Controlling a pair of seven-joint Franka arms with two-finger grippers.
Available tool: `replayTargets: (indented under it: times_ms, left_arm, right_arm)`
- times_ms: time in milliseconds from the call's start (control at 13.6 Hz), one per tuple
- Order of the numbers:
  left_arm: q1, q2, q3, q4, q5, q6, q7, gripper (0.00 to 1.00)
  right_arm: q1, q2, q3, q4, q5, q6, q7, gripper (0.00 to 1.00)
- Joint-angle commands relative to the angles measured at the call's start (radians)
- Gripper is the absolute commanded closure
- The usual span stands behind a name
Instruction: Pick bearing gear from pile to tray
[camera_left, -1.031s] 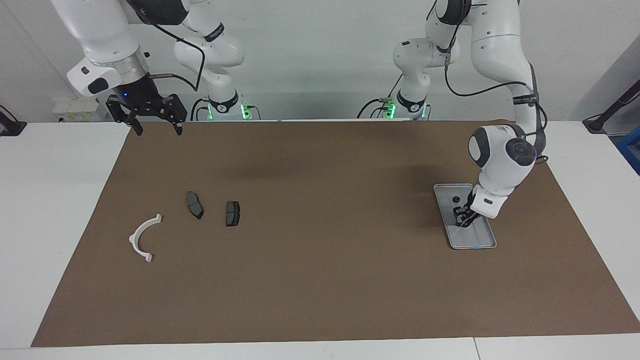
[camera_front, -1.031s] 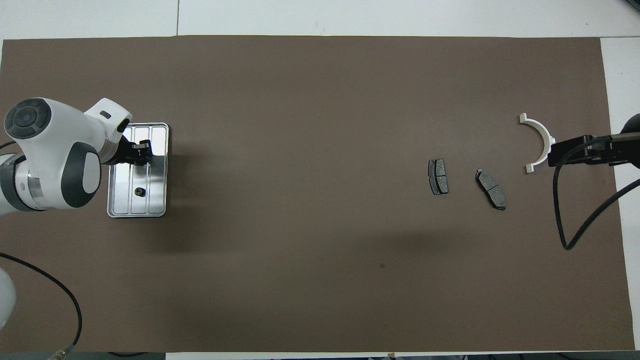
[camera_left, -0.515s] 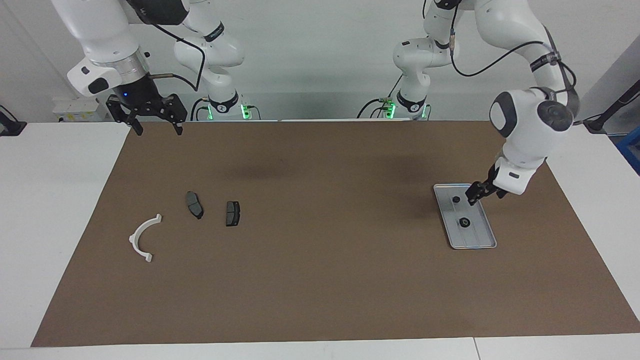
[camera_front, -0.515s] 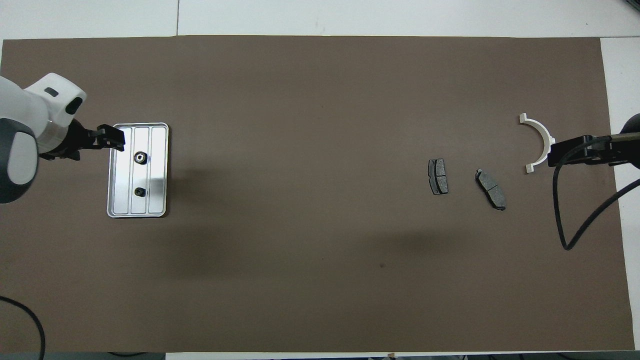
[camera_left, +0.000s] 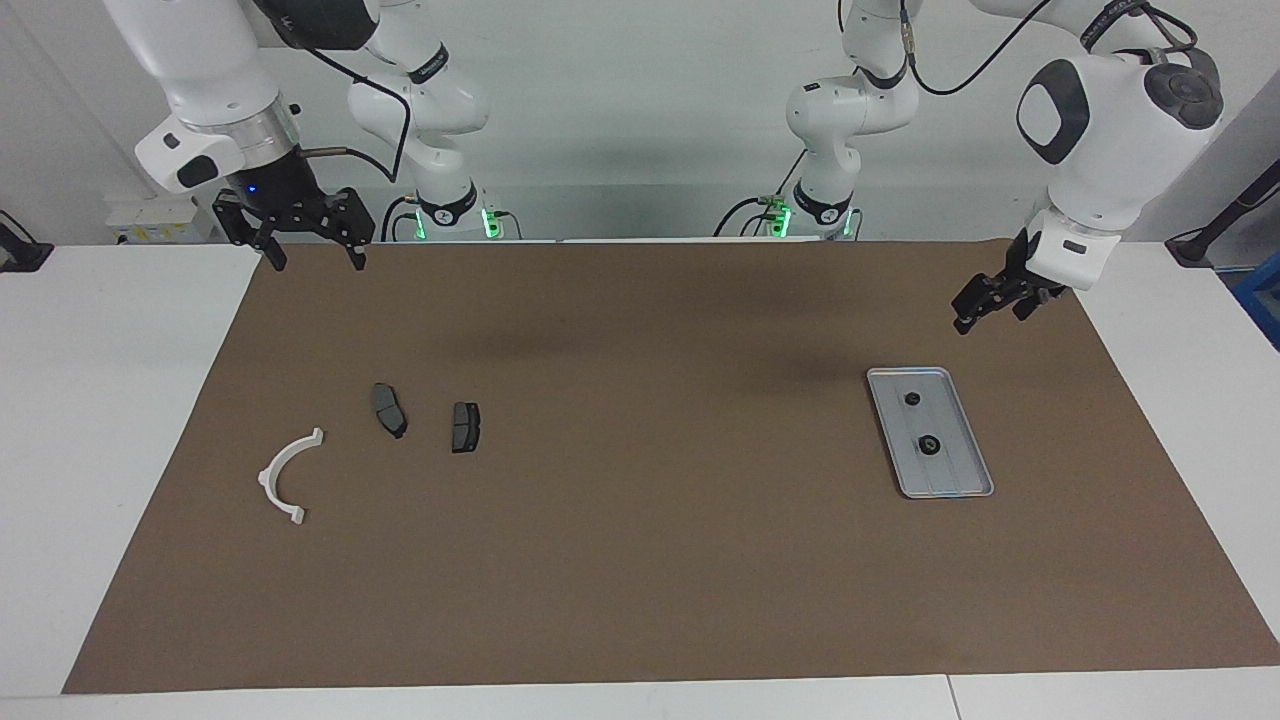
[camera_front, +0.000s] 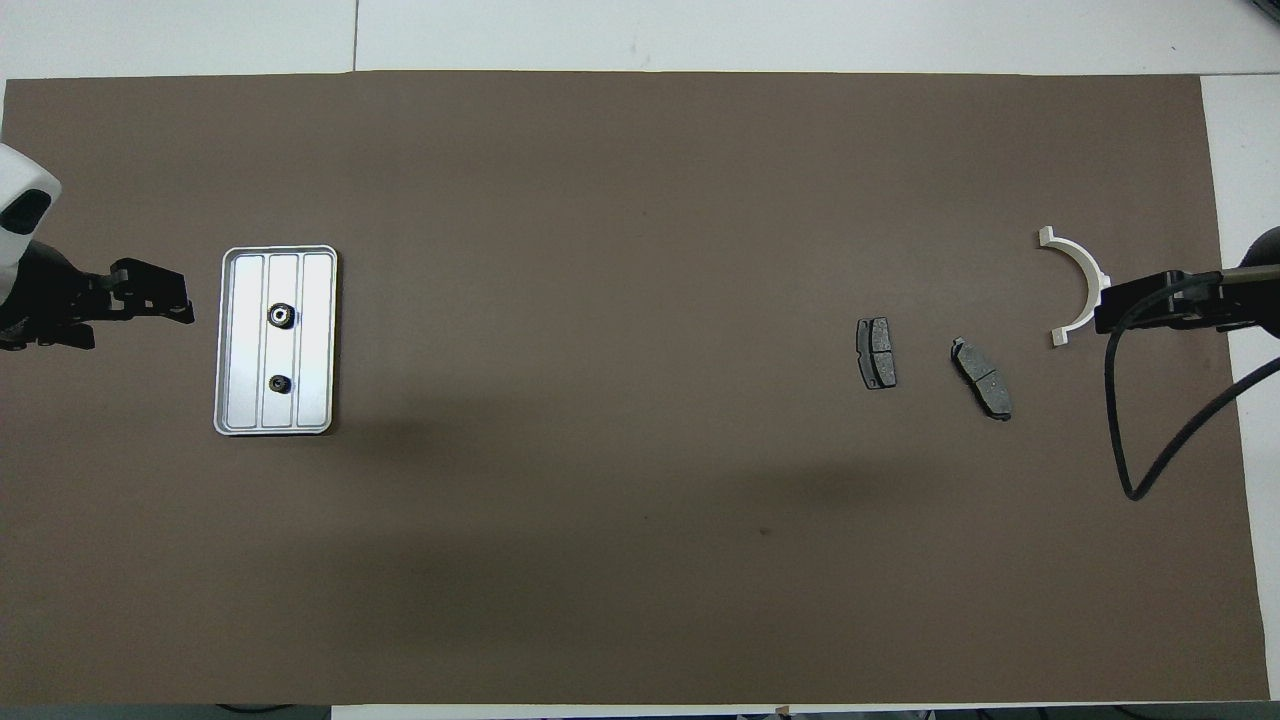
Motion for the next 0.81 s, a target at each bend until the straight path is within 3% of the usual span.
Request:
replayTargets:
  times_ms: [0, 147, 736]
  left_arm:
    - [0.014, -0.046, -0.003, 0.003, -0.019, -0.04, 0.011, 0.0]
    - [0.003, -0.075, -0.004, -0.016, -0.021, -0.05, 0.014, 0.0]
    - [-0.021, -0.063, -0.003, 0.032, -0.019, -0.069, 0.014, 0.0]
  right_arm:
    - [-0.015, -0.006, 0.009, 0.001, -0.018, 0.001, -0.024, 0.0]
    - [-0.015, -0.008, 0.009, 0.0, -0.018, 0.001, -0.024, 0.0]
    - [-0.015, -0.009, 0.009, -0.003, -0.02, -0.002, -0.024, 0.0]
